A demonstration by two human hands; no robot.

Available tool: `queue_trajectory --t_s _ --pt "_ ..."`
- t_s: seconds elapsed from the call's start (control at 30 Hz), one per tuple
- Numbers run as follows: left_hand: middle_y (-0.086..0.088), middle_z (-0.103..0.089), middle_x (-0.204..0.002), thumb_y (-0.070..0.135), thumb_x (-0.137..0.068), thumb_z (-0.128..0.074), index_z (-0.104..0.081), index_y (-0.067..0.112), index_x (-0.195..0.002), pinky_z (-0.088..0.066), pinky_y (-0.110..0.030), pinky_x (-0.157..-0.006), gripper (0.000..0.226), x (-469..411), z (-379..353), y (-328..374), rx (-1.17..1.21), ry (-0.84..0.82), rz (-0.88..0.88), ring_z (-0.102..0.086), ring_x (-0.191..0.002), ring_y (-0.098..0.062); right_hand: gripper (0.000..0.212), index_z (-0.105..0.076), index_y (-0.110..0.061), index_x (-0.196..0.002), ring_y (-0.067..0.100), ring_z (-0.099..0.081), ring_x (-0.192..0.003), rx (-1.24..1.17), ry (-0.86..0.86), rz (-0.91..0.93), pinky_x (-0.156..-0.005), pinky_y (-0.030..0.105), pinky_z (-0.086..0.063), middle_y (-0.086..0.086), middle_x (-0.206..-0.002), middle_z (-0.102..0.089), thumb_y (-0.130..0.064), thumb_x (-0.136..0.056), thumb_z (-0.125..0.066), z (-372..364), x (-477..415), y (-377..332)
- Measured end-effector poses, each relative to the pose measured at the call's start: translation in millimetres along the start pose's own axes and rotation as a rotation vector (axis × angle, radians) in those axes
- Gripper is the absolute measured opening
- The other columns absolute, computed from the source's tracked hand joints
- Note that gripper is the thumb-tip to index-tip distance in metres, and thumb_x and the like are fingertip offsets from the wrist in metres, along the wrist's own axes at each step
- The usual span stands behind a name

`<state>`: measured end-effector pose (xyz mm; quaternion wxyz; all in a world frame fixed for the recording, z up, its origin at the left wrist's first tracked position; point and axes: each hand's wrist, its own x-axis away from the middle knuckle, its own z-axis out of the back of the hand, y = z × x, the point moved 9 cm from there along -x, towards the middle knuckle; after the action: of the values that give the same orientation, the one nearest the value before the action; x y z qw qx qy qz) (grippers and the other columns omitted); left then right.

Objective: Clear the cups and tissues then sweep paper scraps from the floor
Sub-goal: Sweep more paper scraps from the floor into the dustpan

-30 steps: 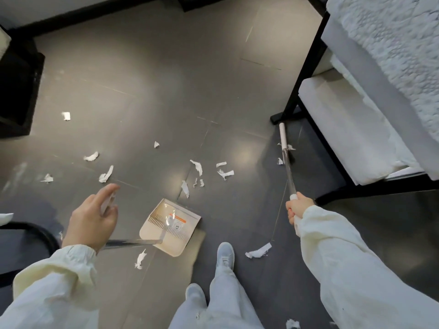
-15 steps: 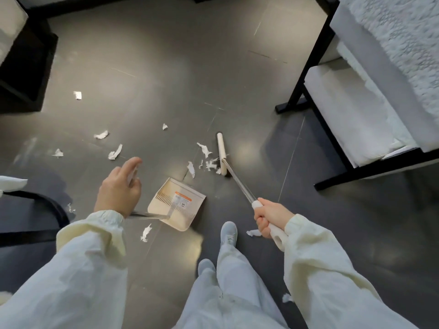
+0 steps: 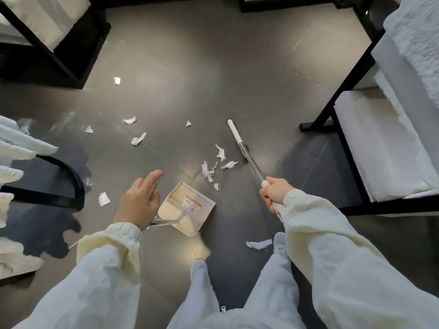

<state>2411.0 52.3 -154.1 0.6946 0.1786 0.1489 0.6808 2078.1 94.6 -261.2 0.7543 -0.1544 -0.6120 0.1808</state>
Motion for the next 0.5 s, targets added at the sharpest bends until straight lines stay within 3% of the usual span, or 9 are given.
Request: queue_trajectory --t_s 0.17,0.27,0.4,0.5 --pt "-0.021 -0.061 -0.089 -0.011 -0.080 -0.059 -0.062 0.011 -0.120 -0.048 -0.049 -0.074 0.045 28.5 -2.6 16.3 -0.026 0.056 0.133 -0.058 -0.077 -0.043 0.065 -0.029 -0.009 -0.145 0.020 -0.039 -0.046 0.392 -0.121 0.092 -0.045 0.024 -0.035 0.006 -0.057 -0.043 0.004 -0.082 -0.039 8.9 -62.6 -17.5" --pt "-0.021 -0.061 -0.084 -0.009 -0.081 -0.059 -0.063 0.011 -0.117 -0.050 -0.052 -0.071 0.042 61.1 0.9 44.5 -0.074 0.150 0.159 -0.060 -0.071 -0.042 0.063 -0.037 -0.008 -0.139 0.021 -0.041 -0.050 0.558 -0.207 0.129 -0.052 0.027 -0.040 0.009 -0.073 -0.051 0.002 -0.077 -0.043 21.2 -86.4 -15.6" --pt "-0.017 -0.063 -0.089 -0.009 -0.078 -0.065 -0.055 0.021 -0.119 -0.050 -0.053 -0.072 0.051 122.2 -0.9 70.4 -0.158 0.253 0.310 -0.060 -0.074 -0.041 0.066 -0.032 -0.011 -0.145 0.012 -0.045 -0.062 0.611 -0.421 0.135 -0.036 0.013 -0.043 -0.001 -0.080 -0.045 0.000 -0.082 -0.049 39.5 -89.2 10.6" --pt "-0.015 -0.063 -0.100 -0.006 -0.078 -0.065 -0.053 0.026 -0.121 -0.049 -0.053 -0.081 0.055 169.3 -10.2 91.5 -0.118 0.301 0.446 -0.061 -0.084 -0.038 0.068 -0.030 -0.011 -0.146 0.007 -0.043 -0.066 0.700 -0.526 0.130 -0.033 0.008 -0.041 -0.007 -0.080 -0.040 -0.001 -0.082 -0.049 51.6 -70.6 49.5"
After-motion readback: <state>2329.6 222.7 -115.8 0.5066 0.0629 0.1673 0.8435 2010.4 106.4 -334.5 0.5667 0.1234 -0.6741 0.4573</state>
